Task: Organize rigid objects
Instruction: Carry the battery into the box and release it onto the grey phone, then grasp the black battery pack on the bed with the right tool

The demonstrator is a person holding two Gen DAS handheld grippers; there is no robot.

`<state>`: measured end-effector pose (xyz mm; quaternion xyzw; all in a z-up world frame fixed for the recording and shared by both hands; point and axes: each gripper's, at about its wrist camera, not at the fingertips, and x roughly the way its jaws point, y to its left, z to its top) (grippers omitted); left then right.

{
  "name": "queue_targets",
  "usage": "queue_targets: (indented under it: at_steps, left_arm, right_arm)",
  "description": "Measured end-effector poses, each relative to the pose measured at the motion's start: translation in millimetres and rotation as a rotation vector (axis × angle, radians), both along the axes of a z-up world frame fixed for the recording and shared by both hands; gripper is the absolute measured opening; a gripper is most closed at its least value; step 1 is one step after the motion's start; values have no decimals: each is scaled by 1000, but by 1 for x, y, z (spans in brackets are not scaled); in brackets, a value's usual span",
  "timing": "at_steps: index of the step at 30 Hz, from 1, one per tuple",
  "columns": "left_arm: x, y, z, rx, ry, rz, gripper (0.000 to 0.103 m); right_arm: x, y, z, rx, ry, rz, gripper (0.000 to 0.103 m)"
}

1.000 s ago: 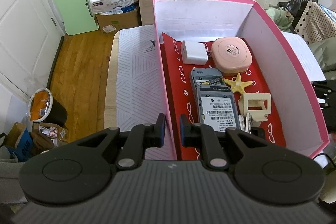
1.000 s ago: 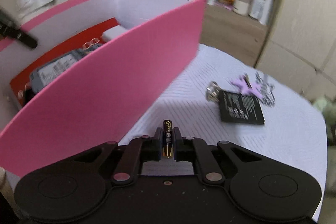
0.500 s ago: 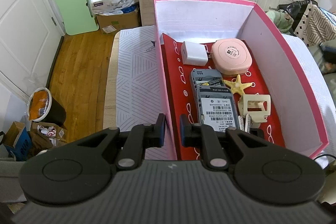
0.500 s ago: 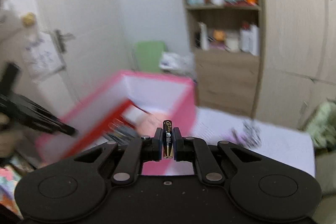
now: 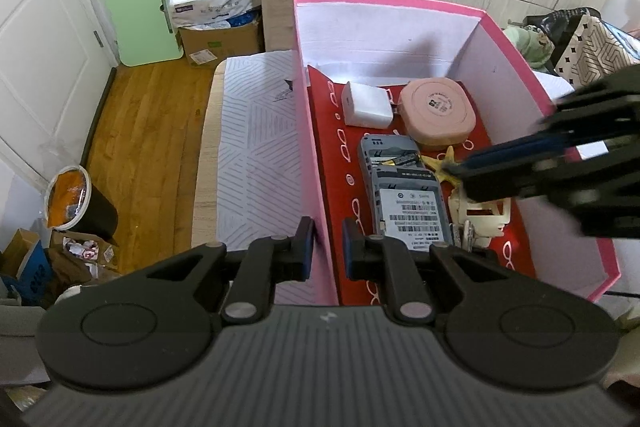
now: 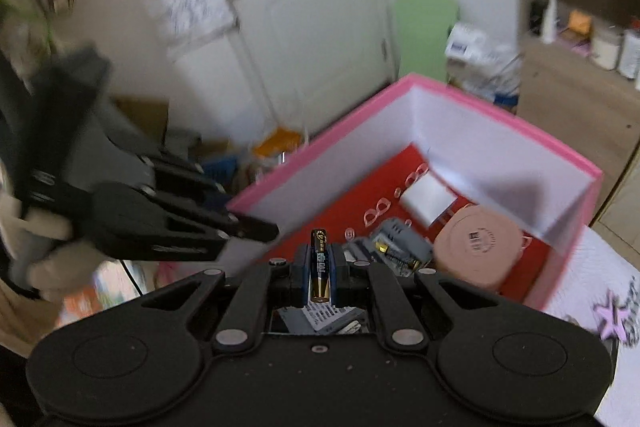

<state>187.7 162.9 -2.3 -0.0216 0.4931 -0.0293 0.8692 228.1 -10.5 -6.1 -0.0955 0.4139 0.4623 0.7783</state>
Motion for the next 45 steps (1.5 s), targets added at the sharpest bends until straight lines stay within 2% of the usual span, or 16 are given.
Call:
queue_targets:
  at_steps: [4, 7, 9, 11, 15, 18, 22, 26, 32, 34, 41, 45]
  left_arm:
    - [0, 0, 0, 9, 0, -11, 14]
    - [-1, 0, 0, 7, 0, -12, 14]
    - [-1, 0, 0, 8, -1, -13, 14]
    - [-1, -1, 0, 10, -3, -13, 14]
    - [-1, -1, 0, 6, -1, -11, 16]
    - [0, -1, 0, 7, 0, -12, 16]
    - [1, -2, 0, 9, 4, -10, 16]
    - [1, -1, 0, 7, 5, -8, 16]
    - [3, 3, -1, -15, 14, -12, 16]
    - [3, 3, -1, -16, 15, -15, 16]
    - [3, 5, -1, -25, 14, -10, 16]
    - [2, 5, -1, -30, 16, -8, 16]
  right_arm:
    - [6, 28, -19, -114, -12, 68, 10]
    - [11, 33, -28, -145, -12, 52, 12]
    - [22, 27, -28, -113, 27, -7, 18]
    - [29, 15, -23, -71, 45, -46, 19]
    - [22, -20, -1, 26, 38, -97, 28]
    - [11, -48, 15, 78, 8, -142, 29]
    - [-5, -86, 30, 98, -40, -219, 36]
    - [-15, -121, 31, 87, -62, -295, 37]
    - [-22, -172, 12, 52, -65, -430, 38]
    - [-26, -186, 3, 39, -69, -468, 41]
    - [-31, -201, -26, -3, -67, -523, 48]
    - [-32, -199, -41, -50, -108, -519, 66]
